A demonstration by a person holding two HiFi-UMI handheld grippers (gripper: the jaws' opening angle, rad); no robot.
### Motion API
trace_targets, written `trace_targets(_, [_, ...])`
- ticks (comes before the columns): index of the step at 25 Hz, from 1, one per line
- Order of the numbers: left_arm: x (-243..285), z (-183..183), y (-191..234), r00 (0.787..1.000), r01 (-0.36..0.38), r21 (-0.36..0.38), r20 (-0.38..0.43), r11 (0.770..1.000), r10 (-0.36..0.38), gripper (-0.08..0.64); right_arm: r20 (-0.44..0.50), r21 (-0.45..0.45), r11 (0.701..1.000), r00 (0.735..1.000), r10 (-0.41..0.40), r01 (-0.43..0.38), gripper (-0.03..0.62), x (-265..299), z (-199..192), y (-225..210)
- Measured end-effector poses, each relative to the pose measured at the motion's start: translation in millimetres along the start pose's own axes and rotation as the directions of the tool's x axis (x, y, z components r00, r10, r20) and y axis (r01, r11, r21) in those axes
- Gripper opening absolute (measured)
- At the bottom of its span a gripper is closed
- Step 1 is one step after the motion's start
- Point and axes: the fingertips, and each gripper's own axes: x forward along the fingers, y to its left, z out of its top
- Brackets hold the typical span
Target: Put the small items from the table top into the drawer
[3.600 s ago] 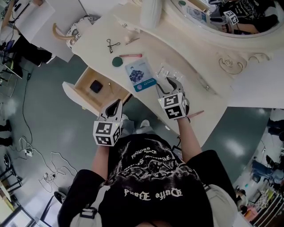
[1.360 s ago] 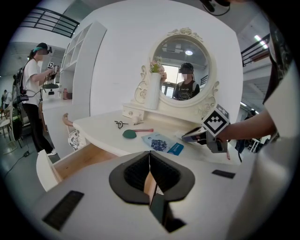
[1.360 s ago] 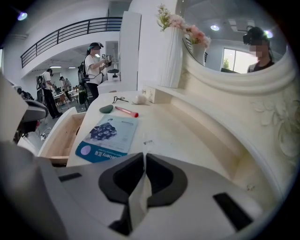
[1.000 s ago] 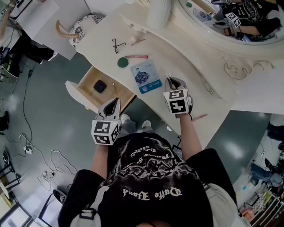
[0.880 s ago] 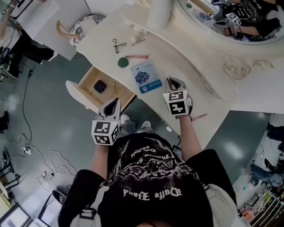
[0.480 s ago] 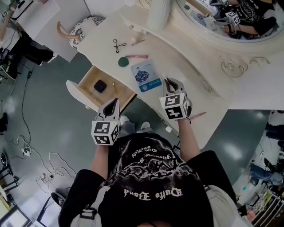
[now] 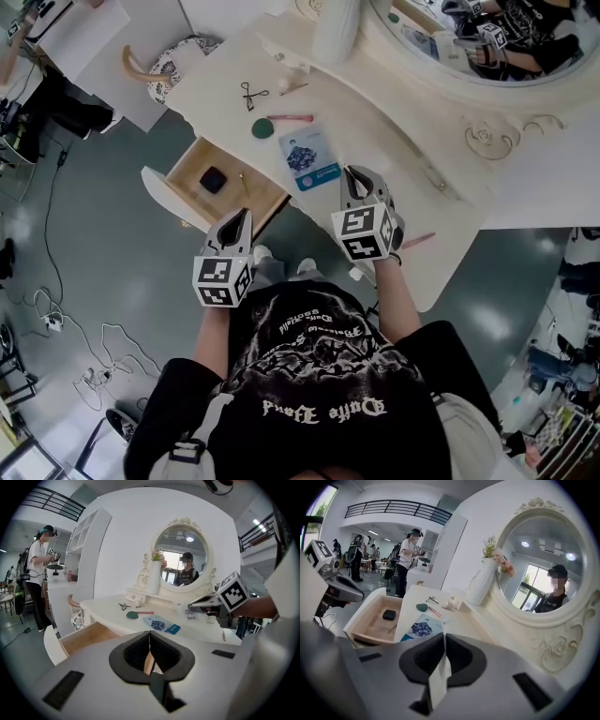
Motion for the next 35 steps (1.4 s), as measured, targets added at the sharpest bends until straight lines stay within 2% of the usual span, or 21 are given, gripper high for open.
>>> trace_targets(15, [-21,-5,13,0.999,-0.038,-0.017,0.018,0.999,0.038,0.015,0.062,-0.083,0.997,0.998,-0.003,0.009,0.020,-12,24,25])
trace_targets(35, [-50,-2,44,0.989,-0.124,-0.088,0.064,0.988,0.130,0.015,0.114,-0.184,0.976,0.983,0.143,-0.120,0.021,-7,61,90])
